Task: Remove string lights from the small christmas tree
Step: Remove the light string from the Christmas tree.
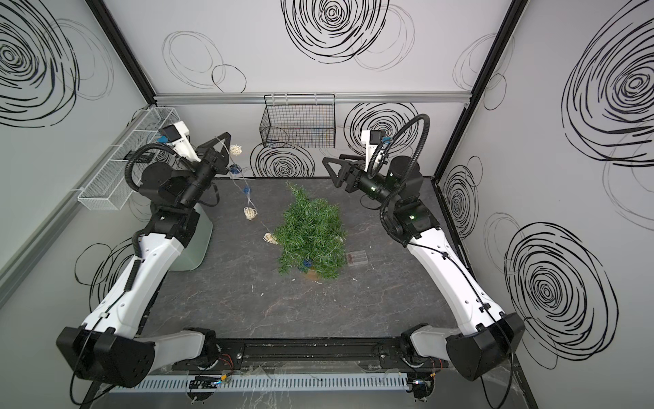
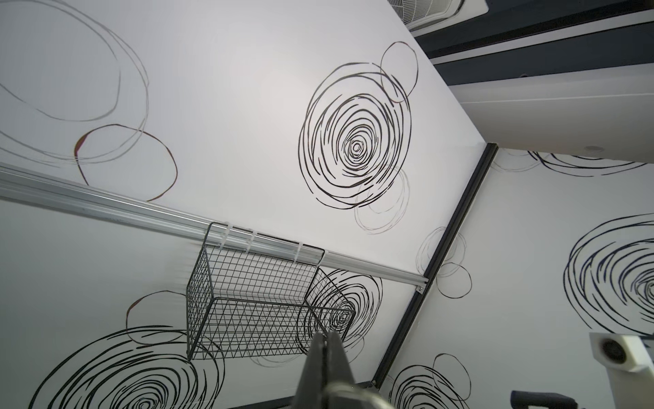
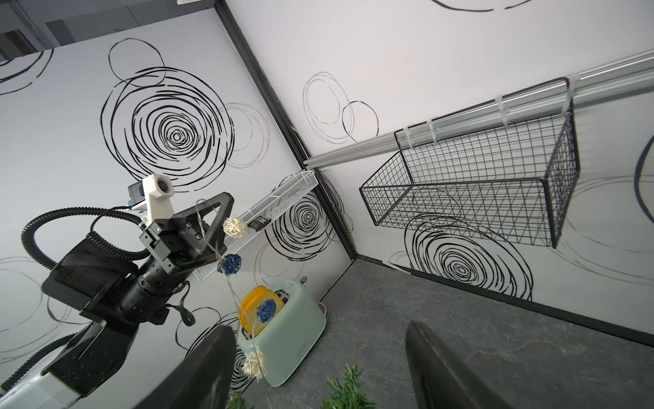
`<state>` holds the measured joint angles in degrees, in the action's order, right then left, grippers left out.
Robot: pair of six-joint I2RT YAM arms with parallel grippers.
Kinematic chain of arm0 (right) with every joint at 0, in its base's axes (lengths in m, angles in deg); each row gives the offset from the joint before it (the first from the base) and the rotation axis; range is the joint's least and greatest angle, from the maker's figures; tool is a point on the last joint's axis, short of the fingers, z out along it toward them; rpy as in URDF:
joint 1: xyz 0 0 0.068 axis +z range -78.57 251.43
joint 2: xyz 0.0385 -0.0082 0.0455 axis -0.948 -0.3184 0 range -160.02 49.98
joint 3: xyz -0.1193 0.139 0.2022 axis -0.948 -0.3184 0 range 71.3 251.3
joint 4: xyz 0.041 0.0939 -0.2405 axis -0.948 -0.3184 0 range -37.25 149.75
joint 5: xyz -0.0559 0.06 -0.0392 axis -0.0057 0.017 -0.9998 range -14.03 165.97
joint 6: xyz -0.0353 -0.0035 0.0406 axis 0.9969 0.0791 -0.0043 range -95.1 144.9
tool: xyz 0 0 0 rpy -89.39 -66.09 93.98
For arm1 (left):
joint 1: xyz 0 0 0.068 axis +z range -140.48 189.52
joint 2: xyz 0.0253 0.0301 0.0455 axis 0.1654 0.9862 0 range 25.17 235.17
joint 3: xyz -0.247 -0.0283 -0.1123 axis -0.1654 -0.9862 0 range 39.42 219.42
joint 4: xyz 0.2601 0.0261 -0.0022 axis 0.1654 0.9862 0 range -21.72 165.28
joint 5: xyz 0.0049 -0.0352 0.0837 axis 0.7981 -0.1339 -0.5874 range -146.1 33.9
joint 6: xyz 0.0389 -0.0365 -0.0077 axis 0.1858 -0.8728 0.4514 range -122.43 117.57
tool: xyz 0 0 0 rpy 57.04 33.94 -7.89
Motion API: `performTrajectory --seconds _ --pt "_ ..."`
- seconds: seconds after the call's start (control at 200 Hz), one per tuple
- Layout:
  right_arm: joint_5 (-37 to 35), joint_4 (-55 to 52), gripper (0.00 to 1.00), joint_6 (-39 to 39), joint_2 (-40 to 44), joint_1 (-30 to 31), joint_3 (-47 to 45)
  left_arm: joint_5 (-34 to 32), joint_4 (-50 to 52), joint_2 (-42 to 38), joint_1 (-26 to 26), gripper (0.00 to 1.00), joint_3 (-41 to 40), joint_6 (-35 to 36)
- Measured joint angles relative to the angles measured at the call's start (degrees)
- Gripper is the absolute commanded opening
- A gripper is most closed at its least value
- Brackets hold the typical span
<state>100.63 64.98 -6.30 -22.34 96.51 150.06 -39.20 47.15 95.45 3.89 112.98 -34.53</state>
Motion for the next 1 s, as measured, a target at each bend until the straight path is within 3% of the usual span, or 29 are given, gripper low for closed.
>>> performTrajectory --seconds 0.26,0.565,0.841,1.001 --pt "0.3 0.5 0.81 -0.3 7.9 0.9 -7.0 -0.4 6.9 -11.1 -3.4 0.0 -2.3 0.2" --pt "1.2 0.3 0.82 0.9 15.6 3.9 -13.7 -5.0 14.9 -22.4 -16.0 0.0 -6.5 3.0" --pt "0.0 -1.9 0.85 8.3 20.8 17.0 -22.0 -11.7 18.4 -27.8 -31.7 0.0 -11.3 3.2" --pt "-3.5 -2.2 0.86 12.6 22.1 26.3 -26.8 -17.1 18.5 -28.5 -43.7 0.0 -13.4 3.2"
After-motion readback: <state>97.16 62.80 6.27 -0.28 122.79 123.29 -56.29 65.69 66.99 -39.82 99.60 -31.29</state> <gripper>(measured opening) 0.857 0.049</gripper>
